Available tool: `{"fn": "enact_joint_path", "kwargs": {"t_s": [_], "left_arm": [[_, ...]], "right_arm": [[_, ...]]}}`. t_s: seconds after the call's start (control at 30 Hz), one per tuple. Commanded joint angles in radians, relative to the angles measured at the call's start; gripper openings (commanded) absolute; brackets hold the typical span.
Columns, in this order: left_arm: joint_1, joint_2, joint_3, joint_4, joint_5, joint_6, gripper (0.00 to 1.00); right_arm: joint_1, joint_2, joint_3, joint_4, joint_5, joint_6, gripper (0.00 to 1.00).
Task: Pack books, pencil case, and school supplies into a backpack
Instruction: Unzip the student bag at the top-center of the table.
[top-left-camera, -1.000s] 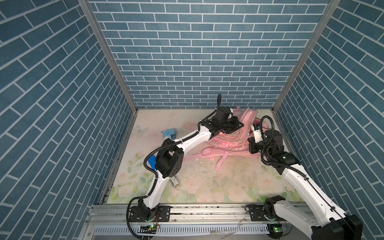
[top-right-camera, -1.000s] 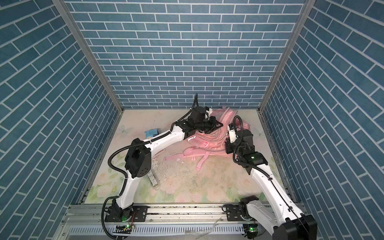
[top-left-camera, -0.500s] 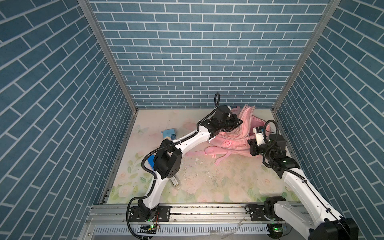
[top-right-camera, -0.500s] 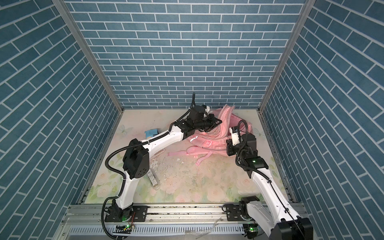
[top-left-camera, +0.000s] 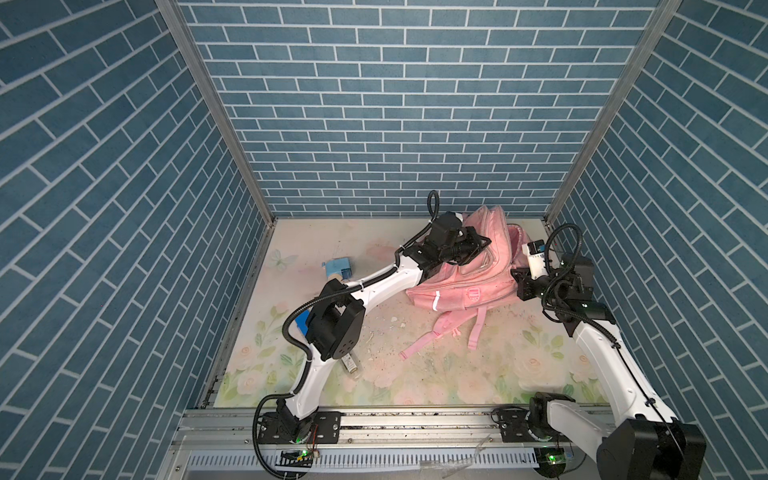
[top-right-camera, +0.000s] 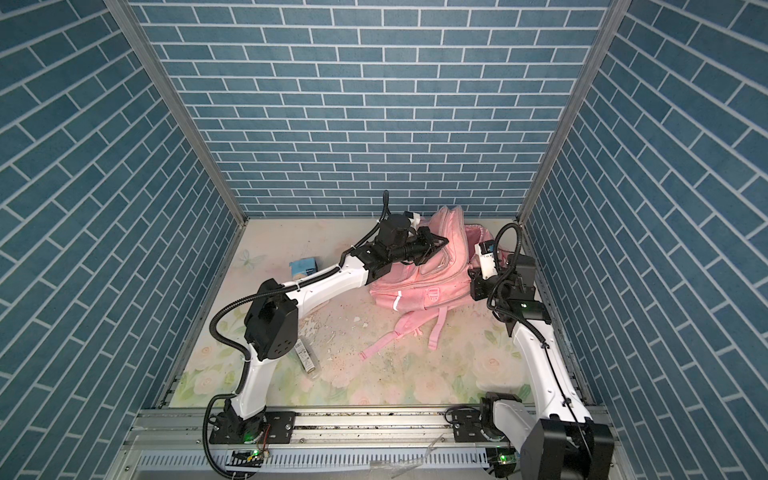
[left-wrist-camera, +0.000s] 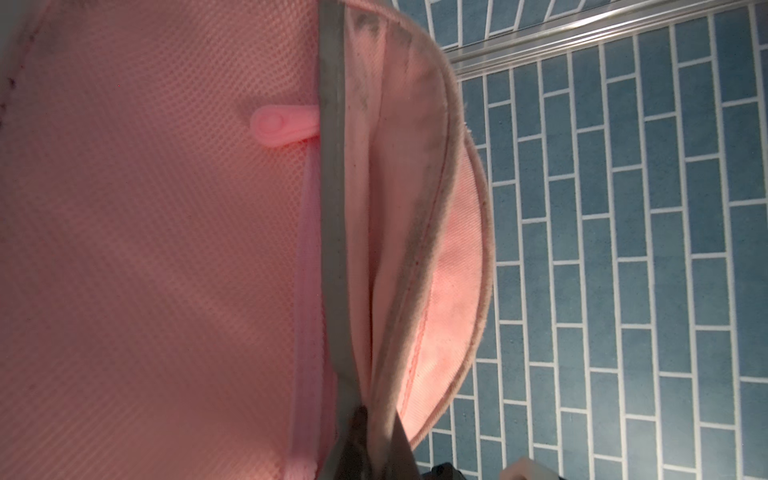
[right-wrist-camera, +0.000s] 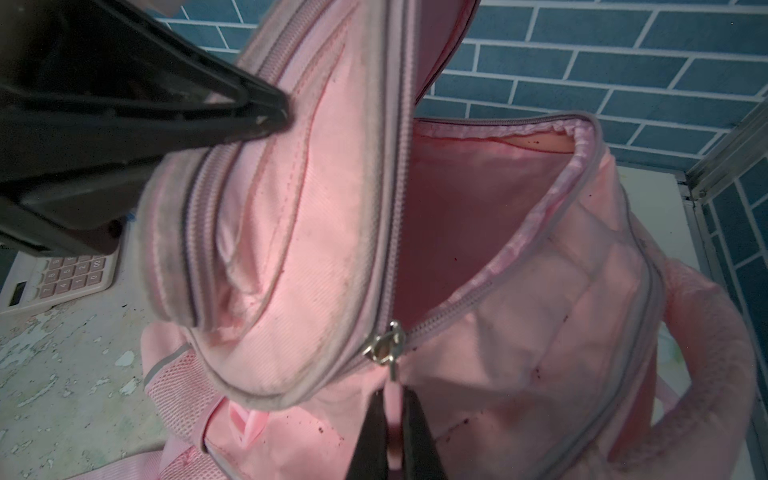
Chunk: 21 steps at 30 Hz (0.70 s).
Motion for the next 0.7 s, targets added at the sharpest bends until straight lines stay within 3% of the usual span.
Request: {"fn": "enact_joint_path", "kwargs": {"t_s": [0.0, 0.2, 0.5, 0.67], "left_arm": [[0.001, 0.02, 0.149, 0.2, -0.01, -0.019, 0.0], [-0.006, 0.044, 0.235, 0.133, -0.08, 0.046, 0.0], [-0.017, 0.054, 0.242, 0.107, -0.159, 0.074, 0.0], [-0.013, 0.079, 0.289, 0.073, -0.21, 0.089, 0.0]], "right_arm": [[0.069, -0.062, -0.045, 0.015, 0.031, -0.053, 0.0], [0.113, -0.095, -0.057, -0.032, 0.071, 0.048, 0.0], [0.206, 0.028, 0.099, -0.254, 0.172, 0.269, 0.0], [0.212, 0.028, 0.107, -0.252, 0.173, 0.545, 0.0]]}}
